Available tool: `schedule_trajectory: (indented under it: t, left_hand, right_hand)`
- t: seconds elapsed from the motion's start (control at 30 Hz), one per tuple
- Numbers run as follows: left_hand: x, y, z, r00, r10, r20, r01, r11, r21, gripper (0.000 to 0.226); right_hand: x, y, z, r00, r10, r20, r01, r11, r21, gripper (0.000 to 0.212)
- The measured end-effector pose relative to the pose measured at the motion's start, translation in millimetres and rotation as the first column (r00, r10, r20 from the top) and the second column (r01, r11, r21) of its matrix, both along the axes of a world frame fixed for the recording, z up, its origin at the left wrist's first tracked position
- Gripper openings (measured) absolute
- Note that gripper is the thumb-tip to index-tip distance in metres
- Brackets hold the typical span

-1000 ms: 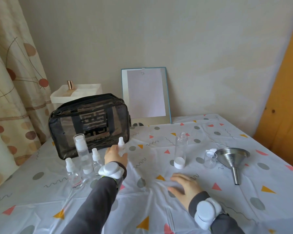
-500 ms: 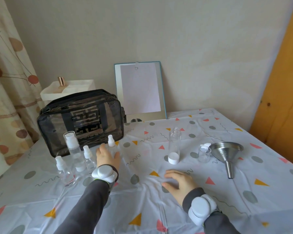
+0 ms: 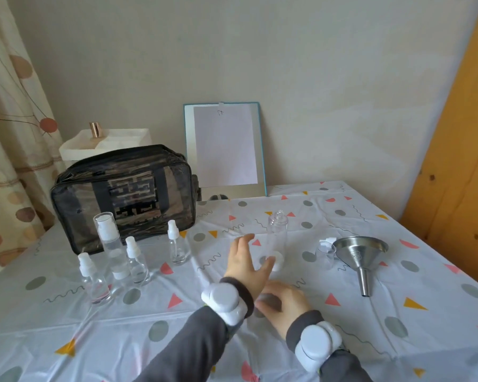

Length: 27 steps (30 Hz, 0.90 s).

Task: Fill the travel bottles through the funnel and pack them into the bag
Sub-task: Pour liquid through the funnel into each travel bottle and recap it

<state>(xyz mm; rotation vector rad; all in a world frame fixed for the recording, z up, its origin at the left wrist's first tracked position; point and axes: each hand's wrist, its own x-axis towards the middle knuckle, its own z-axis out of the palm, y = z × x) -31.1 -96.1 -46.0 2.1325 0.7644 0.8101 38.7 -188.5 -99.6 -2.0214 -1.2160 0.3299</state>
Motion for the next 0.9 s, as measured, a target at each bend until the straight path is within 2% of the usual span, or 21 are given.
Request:
schedule_trajectory:
  t: [0.07,0.2,0.4,0.53,0.7,0.77,0.9]
  left_hand:
    - [18.9,0.3,3.5,1.000,-0.001,-0.024,-0.001,0.996,-0.093,0.070]
    - [47.8,2.7,6.4,0.997,0.011,-0.082,-0.023,0.989,-0.144,0.081]
    - [67.6,7.2,0.2,0.998,0.036,-0.052,-0.044,0.986,-0.159,0.048]
    - [54.4,7.9,2.7,0.992,0.096,0.076,-0.079,0.976,-0.201,0.044]
    - [1.6,11.1,9.1,0.971,0.111,0.209,-0.062,0.971,-0.230,0.036]
    - [-21.5,11.4,8.8,0.973,0.103,0.206,-0.050,0.968,-0.247,0.035]
    - [-52.0,10.2,9.0,0.986,0.085,0.140,-0.058,0.981,-0.186,0.033]
  right_hand:
    - [-0.2,0.1,1.9,1.000,-0.008,0.008,0.008,1.000,-0.010,0.012]
    - [1.7,-2.2,2.0,0.999,-0.031,0.032,0.032,0.999,-0.030,0.012]
    - [3.7,-0.5,1.9,0.998,-0.037,0.055,0.038,0.999,-0.010,0.016]
    - [5.3,-1.9,-2.5,0.999,-0.029,0.038,0.029,0.999,0.013,0.013]
    - [5.4,-0.7,-6.7,0.999,-0.030,0.015,0.028,0.996,0.080,0.024]
    - [6.0,-0.4,-6.1,0.999,-0.019,0.041,0.016,0.997,0.073,0.024]
    - [8.3,-2.2,-4.4,0.998,-0.025,0.056,0.022,0.998,0.052,0.026]
